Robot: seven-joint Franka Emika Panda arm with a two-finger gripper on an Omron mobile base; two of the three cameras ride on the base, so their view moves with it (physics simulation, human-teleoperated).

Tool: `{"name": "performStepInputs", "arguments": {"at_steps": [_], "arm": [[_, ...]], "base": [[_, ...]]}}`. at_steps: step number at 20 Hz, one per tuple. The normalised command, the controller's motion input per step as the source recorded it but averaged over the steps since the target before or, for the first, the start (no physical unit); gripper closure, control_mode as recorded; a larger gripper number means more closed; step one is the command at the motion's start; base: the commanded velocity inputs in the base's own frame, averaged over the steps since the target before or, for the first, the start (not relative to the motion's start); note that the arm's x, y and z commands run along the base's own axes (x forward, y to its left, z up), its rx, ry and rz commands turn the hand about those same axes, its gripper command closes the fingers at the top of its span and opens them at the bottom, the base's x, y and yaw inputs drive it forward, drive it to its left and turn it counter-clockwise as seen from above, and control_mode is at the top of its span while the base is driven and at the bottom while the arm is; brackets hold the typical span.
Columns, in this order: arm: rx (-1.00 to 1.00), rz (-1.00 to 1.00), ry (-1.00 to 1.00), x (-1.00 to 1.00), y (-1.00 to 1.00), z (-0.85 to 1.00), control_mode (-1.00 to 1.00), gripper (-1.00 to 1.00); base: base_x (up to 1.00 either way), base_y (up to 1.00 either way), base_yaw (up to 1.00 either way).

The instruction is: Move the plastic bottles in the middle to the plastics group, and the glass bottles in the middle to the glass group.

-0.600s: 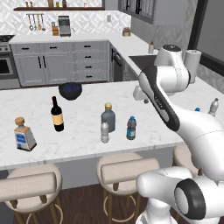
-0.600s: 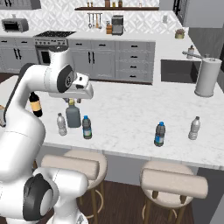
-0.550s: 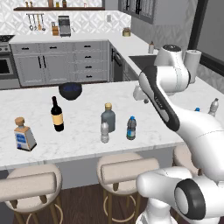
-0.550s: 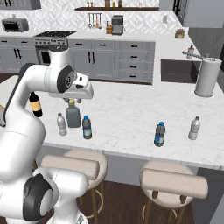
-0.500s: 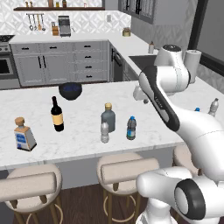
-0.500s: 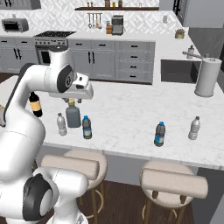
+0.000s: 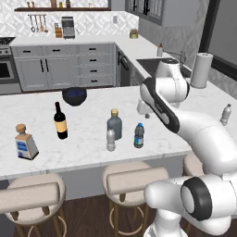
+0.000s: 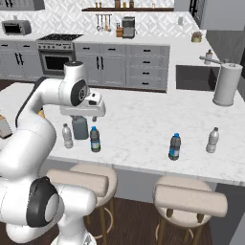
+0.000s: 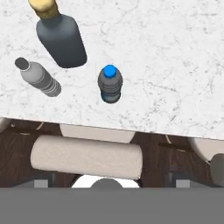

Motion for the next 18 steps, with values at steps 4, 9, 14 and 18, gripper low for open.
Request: {"name": "performStepInputs", "arguments": {"at_steps": [4, 9, 14, 18], "arm": [[0.0, 0.03, -0.11, 0.39, 0.0, -0.14, -1.0, -1.0], [0.0, 0.06, -0.01, 0.44, 0.04, -0.09, -1.0, -1.0], [0.0, 0.07, 0.0, 0.58, 0.09, -0.21, -1.0, -1.0], [0.0, 0.06, 0.05, 0.26, 0.07, -0.12, -1.0, -1.0]], "base": [[0.0, 0.0, 0.0], [0.0, 0.0, 0.0], [0.0, 0.0, 0.0], [0.0, 0.0, 0.0]]}}
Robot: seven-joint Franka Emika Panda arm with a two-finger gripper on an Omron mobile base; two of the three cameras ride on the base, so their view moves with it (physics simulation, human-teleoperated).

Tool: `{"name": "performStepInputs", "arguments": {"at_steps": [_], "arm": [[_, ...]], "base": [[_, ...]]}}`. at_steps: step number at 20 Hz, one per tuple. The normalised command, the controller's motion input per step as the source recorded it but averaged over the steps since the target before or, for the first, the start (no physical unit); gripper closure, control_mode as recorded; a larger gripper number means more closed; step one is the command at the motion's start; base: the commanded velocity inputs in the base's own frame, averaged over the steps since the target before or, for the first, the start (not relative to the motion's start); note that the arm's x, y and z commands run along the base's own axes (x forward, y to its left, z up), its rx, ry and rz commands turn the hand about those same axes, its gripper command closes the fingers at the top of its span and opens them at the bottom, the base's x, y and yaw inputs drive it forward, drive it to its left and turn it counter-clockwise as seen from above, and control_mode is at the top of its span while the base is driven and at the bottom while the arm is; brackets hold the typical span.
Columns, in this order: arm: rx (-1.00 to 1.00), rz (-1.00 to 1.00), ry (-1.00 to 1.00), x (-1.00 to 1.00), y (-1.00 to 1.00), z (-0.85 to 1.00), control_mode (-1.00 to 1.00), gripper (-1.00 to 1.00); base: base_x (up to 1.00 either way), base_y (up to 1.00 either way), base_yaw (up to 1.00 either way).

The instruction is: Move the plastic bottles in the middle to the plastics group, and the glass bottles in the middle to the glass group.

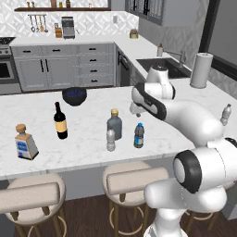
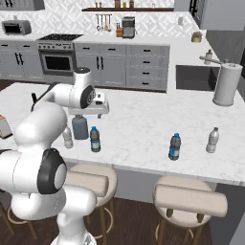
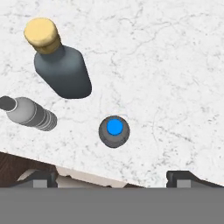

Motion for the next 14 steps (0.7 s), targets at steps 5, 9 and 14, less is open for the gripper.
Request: {"name": "performStepInputs", "arguments": {"at_steps": [5, 9, 14], "arm": [[0.0, 0.02, 0.05, 0.0, 0.0, -0.29, -1.0, -1.0], [0.0, 0.0, 0.02, 0.0, 0.0, -0.45, -1.0, -1.0], [0.0, 0.0, 0.0, 0.0, 0.0, -0.42, -1.0, -1.0]], "base": [[0.0, 0.0, 0.0], [0.0, 0.0, 0.0], [0.0, 0.0, 0.0]]}}
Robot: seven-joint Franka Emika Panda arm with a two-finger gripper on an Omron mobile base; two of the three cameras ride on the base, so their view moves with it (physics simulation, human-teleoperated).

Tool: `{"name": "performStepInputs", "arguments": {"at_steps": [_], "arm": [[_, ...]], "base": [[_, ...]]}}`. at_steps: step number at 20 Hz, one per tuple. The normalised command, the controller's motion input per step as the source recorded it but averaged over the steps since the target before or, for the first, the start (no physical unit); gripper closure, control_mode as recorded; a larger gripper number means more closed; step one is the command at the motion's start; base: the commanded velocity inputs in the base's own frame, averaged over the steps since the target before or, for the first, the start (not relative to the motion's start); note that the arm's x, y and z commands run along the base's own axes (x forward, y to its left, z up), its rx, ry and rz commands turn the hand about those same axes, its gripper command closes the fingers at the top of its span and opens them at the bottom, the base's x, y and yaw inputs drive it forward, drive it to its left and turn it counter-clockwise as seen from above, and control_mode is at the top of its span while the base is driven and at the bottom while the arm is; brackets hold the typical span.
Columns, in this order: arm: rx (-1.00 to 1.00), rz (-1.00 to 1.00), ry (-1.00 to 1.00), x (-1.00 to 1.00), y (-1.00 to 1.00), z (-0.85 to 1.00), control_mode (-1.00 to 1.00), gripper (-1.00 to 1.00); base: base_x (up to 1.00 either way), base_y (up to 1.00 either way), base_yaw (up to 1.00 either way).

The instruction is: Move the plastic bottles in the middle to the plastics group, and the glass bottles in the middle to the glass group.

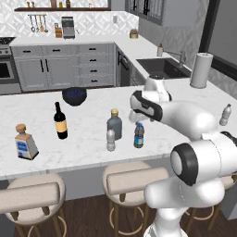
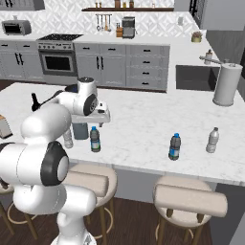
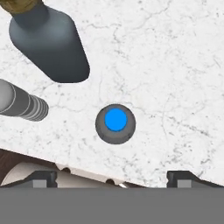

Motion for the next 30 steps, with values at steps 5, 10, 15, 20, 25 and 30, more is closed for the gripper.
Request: {"name": "performStepInputs", "arguments": {"at_steps": [5, 10, 15, 20, 25, 30], "arm": [[0.0, 0.0, 0.0, 0.0, 0.08, -0.36, -1.0, -1.0], [0.0, 0.0, 0.06, 0.08, 0.09, 0.0, -1.0, -1.0], [0.0, -0.1, 0.09, 0.2, 0.0, 0.0, -1.0, -1.0], [0.0, -0.09, 0.04, 0.17, 0.0, 0.0, -1.0, -1.0], [0.0, -0.06, -0.07, 0.06, 0.0, -0.1, -1.0, -1.0], [0.0, -0.05, -0.04, 0.11, 0.0, -0.04, -1.0, -1.0]], "base": [[0.0, 0.0, 0.0], [0.0, 0.0, 0.0], [0.0, 0.0, 0.0], [0.0, 0.0, 0.0], [0.0, 0.0, 0.0], [0.0, 0.0, 0.0]]}}
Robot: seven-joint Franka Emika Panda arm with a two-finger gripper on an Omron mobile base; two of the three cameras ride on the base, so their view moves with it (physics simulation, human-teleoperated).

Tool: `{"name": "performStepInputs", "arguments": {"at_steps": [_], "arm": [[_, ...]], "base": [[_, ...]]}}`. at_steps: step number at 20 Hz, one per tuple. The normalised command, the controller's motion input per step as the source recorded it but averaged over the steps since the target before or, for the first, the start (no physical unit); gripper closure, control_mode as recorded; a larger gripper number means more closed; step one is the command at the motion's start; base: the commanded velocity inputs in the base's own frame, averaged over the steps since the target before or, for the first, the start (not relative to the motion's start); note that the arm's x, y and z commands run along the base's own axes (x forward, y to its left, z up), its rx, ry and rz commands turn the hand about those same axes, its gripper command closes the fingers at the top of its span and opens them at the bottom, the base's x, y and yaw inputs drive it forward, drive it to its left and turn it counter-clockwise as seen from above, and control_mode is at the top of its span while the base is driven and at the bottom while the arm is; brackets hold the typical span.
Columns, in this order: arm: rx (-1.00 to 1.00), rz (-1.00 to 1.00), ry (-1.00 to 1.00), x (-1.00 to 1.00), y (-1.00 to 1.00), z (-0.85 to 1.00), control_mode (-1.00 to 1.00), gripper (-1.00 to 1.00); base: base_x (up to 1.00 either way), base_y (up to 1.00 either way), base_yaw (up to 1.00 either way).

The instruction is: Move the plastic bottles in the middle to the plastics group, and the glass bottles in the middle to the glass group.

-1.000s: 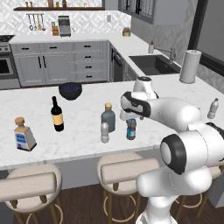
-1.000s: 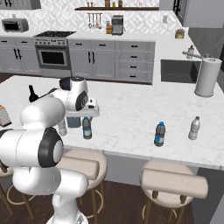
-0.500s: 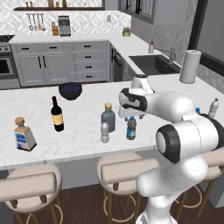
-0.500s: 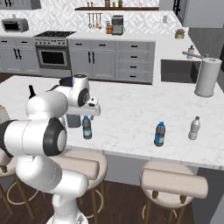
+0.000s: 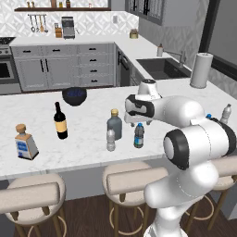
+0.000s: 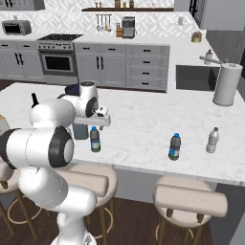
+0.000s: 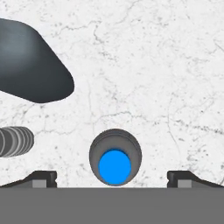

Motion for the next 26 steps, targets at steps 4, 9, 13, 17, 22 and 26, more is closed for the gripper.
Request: {"name": "performStepInputs", "arguments": {"at_steps": [4, 9, 13, 17, 22, 26], "arm": [[0.0, 0.0, 0.0, 0.0, 0.0, -0.06, -1.0, -1.0], [0.0, 0.0, 0.0, 0.07, 0.0, -0.18, -1.0, -1.0], [0.0, 0.0, 0.0, 0.0, 0.0, -0.22, -1.0, -1.0], [0.0, 0.0, 0.0, 0.0, 0.0, -0.09, -1.0, -1.0], [0.0, 0.0, 0.0, 0.0, 0.0, 0.0, -1.0, -1.0], [0.0, 0.0, 0.0, 0.0, 0.0, 0.0, -1.0, 1.0]], "base": [[0.0, 0.0, 0.0], [0.0, 0.0, 0.0], [0.0, 0.0, 0.0], [0.0, 0.0, 0.0], [0.0, 0.0, 0.0], [0.0, 0.0, 0.0]]}}
